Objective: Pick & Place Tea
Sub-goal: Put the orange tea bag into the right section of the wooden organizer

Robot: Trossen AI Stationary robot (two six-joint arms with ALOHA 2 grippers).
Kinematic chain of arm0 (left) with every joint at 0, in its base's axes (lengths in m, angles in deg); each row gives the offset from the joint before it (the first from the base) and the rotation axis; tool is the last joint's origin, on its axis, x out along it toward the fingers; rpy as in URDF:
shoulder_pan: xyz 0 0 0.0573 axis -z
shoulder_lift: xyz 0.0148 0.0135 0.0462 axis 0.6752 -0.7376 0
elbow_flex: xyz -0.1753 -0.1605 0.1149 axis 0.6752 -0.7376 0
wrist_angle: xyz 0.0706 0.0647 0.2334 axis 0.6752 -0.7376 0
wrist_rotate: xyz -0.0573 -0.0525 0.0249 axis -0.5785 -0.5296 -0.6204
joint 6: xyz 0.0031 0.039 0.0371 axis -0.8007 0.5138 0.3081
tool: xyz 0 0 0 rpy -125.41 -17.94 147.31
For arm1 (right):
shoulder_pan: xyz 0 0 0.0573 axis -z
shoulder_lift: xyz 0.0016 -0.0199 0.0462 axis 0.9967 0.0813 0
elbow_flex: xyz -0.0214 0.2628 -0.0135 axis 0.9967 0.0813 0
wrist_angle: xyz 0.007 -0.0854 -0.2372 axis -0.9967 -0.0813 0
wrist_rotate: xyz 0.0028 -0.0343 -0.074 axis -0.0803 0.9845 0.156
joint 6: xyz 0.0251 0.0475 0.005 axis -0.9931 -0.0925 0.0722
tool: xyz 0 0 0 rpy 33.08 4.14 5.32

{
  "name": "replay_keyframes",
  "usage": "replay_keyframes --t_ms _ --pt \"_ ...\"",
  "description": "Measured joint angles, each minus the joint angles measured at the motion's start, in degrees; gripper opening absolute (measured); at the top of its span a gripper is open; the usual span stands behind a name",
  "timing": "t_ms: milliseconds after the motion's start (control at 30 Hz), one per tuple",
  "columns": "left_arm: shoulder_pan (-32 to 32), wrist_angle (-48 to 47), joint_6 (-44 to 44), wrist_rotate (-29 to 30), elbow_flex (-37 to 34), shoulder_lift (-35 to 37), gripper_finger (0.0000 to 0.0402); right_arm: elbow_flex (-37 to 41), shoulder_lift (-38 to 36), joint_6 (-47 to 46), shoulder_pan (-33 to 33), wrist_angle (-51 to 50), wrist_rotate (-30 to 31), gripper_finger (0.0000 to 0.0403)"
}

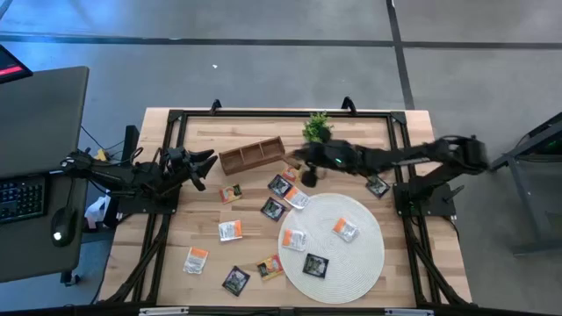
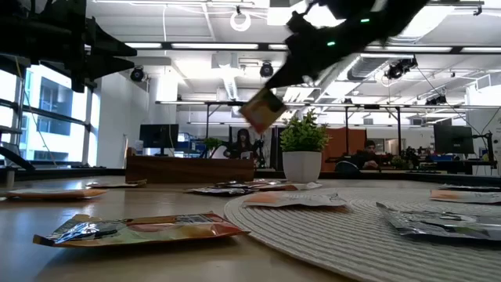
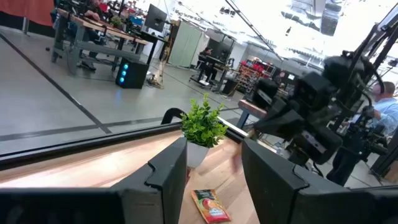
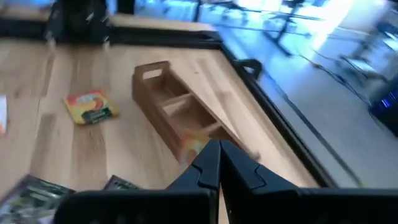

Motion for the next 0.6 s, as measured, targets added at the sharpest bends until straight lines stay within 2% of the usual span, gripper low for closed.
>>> replay_keyframes --t_ms 67,200,367,467,600 --pt "0.0 0.0 0.9 0.0 0.0 0.0 0.0152 -6.4 5.3 5.9 1.8 -4.2 -3.3 0.0001" --pt "0.0 -0.1 1.0 -0.1 0.0 0.0 0.0152 -21.3 15.9 17.2 4.6 -15.8 -6.2 0.0001" --pt "0.0 -0.4 0.9 -1.6 0.0 0.0 0.0152 -39.9 26.4 23.1 7.1 -34.9 -5.6 0.0000" --pt "0.0 -0.6 0.9 -1.8 0.0 0.0 0.0152 -46.9 31.8 26.4 8.0 -41.2 -6.5 0.0000" --pt "0.0 -2.0 0.9 -1.7 0.0 0.0 0.0152 -51.6 37.7 30.8 8.5 -42.9 -6.6 0.0000"
